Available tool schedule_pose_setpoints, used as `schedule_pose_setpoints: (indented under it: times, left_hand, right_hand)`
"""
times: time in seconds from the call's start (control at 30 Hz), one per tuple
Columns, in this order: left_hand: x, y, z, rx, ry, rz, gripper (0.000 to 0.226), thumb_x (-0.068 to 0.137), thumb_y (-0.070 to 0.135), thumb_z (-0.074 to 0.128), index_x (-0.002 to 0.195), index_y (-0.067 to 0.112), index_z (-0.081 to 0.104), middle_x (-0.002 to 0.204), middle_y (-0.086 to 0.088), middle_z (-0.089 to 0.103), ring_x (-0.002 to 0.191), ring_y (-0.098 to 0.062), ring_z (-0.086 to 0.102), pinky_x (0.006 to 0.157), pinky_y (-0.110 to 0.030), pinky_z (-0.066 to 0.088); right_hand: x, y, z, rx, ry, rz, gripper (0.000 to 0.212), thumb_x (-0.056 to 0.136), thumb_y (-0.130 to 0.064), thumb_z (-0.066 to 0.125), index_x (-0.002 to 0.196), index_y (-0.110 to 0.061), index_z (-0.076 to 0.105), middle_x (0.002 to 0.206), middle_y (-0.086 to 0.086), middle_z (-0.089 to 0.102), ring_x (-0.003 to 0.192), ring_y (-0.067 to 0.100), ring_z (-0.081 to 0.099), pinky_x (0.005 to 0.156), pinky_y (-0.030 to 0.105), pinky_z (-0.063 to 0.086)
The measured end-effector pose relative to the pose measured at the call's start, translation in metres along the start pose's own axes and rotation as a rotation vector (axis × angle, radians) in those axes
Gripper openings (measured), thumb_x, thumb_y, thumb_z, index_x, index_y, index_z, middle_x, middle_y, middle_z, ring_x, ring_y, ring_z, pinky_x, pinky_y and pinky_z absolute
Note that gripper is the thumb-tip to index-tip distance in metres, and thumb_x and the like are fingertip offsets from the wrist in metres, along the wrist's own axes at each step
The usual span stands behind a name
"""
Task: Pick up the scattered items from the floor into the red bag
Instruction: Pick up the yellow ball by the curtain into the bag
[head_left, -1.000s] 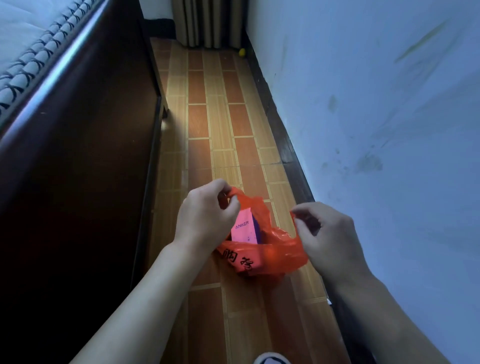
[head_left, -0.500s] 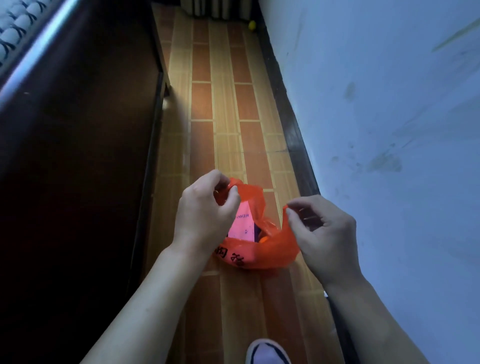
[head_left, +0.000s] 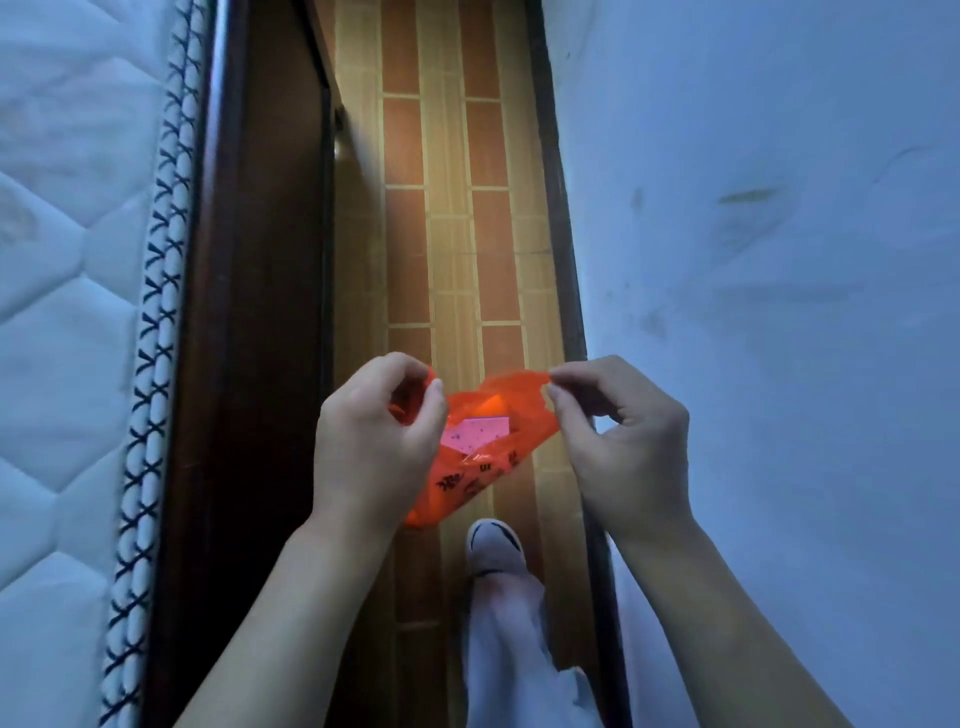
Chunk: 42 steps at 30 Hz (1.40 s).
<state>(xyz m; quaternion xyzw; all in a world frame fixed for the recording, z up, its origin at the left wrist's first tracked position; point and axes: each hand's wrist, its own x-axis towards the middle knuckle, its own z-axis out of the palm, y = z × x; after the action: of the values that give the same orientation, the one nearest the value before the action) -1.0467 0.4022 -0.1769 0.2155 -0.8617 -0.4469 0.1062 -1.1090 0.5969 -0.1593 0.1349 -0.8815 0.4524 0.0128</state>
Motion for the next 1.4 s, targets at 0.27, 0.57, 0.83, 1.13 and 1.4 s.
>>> schedule_pose_setpoints:
  times: [0.27, 0.57, 0.83, 1.13, 1.4]
  left_hand:
    - [-0.052, 0.150, -0.117, 0.014, 0.013, -0.042, 0.005, 0.093, 0.016, 0.074, 0.090, 0.018, 0.070, 0.081, 0.007, 0.068, 0.076, -0.012, 0.067, 0.071, -0.041, 0.056]
    - [-0.106, 0.289, -0.228, 0.016, 0.101, 0.020, 0.003, 0.093, 0.014, 0.075, 0.094, 0.014, 0.072, 0.084, 0.003, 0.071, 0.075, -0.014, 0.068, 0.069, -0.034, 0.057]
    - [-0.137, 0.393, -0.309, -0.051, 0.243, 0.127, 0.005, 0.092, 0.012, 0.075, 0.092, 0.016, 0.073, 0.081, 0.007, 0.071, 0.074, -0.005, 0.068, 0.067, -0.019, 0.054]
    - [-0.136, 0.450, -0.363, -0.074, 0.337, 0.222, 0.007, 0.092, 0.012, 0.074, 0.087, 0.017, 0.073, 0.078, 0.008, 0.071, 0.073, -0.007, 0.069, 0.068, -0.035, 0.059]
    - [-0.096, 0.482, -0.389, -0.072, 0.375, 0.222, 0.010, 0.091, 0.009, 0.075, 0.085, 0.017, 0.074, 0.077, 0.013, 0.071, 0.074, -0.004, 0.070, 0.068, -0.025, 0.058]
  right_hand:
    - [-0.007, -0.153, -0.109, 0.008, -0.066, -0.004, 0.013, 0.089, 0.003, 0.075, 0.096, -0.008, 0.076, 0.087, -0.002, 0.072, 0.079, 0.010, 0.067, 0.072, 0.032, 0.057]
    - [-0.028, -0.293, -0.228, -0.009, -0.067, -0.068, 0.017, 0.090, -0.001, 0.074, 0.104, -0.011, 0.076, 0.095, -0.002, 0.074, 0.083, 0.006, 0.067, 0.076, 0.019, 0.057]
    - [-0.040, -0.399, -0.324, -0.039, 0.050, -0.154, 0.016, 0.092, -0.002, 0.074, 0.105, -0.009, 0.077, 0.096, -0.001, 0.076, 0.080, -0.001, 0.065, 0.078, 0.008, 0.050]
    - [-0.045, -0.453, -0.375, -0.098, 0.150, -0.221, 0.014, 0.092, -0.004, 0.076, 0.104, -0.010, 0.078, 0.094, -0.001, 0.076, 0.078, -0.007, 0.064, 0.076, 0.005, 0.051]
    - [0.021, -0.483, -0.386, -0.055, 0.208, -0.254, 0.012, 0.091, -0.003, 0.076, 0.100, -0.010, 0.079, 0.090, -0.003, 0.075, 0.071, 0.000, 0.066, 0.071, 0.006, 0.051]
